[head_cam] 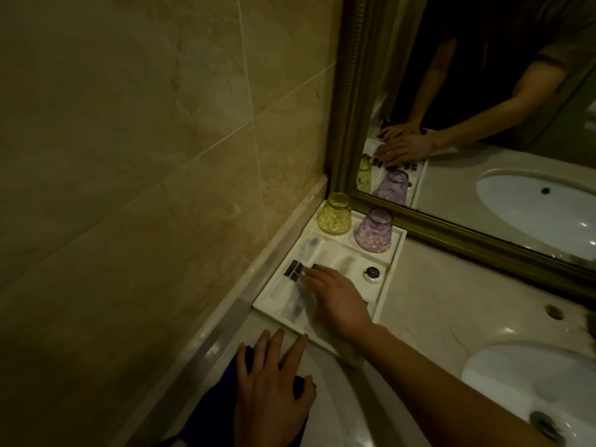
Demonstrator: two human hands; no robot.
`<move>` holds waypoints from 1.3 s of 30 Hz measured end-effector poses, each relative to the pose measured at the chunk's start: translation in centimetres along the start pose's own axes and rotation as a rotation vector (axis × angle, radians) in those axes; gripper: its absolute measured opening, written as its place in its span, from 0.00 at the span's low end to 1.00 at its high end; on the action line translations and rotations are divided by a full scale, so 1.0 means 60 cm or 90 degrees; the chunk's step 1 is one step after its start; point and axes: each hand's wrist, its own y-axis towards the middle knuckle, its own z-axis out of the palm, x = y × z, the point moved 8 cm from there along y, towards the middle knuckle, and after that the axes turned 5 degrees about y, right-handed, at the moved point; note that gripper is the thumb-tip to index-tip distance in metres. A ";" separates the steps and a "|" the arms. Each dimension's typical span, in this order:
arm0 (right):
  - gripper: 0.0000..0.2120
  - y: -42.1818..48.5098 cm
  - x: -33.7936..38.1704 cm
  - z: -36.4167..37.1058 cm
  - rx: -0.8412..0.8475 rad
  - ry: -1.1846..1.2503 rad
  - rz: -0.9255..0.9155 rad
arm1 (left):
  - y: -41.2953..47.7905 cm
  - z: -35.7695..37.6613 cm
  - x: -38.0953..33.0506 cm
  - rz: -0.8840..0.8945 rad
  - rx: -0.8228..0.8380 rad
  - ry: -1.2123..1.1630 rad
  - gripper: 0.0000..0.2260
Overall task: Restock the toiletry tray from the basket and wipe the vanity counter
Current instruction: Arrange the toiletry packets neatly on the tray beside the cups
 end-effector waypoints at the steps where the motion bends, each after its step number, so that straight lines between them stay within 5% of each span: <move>1: 0.20 0.006 0.005 0.000 0.029 -0.037 -0.051 | 0.000 0.001 0.000 0.001 0.001 -0.001 0.31; 4: 0.12 0.017 0.034 0.009 0.128 -0.109 -0.217 | -0.001 0.003 0.001 0.001 0.003 -0.003 0.31; 8: 0.04 0.031 0.054 -0.002 0.128 -0.119 -0.332 | -0.001 0.002 0.000 0.003 0.002 -0.025 0.31; 20: 0.05 0.048 0.050 -0.064 0.084 -0.091 -0.298 | 0.003 0.008 0.001 0.012 0.004 -0.036 0.32; 25: 0.12 0.063 0.034 -0.072 0.073 -0.044 -0.180 | 0.006 0.005 0.001 0.009 0.009 -0.042 0.33; 33: 0.09 0.070 -0.060 -0.234 -0.399 0.366 0.142 | 0.005 0.008 0.003 0.011 0.011 -0.033 0.32; 39: 0.11 0.032 -0.117 -0.120 -0.346 0.590 0.447 | 0.002 0.003 0.001 0.004 0.013 -0.026 0.31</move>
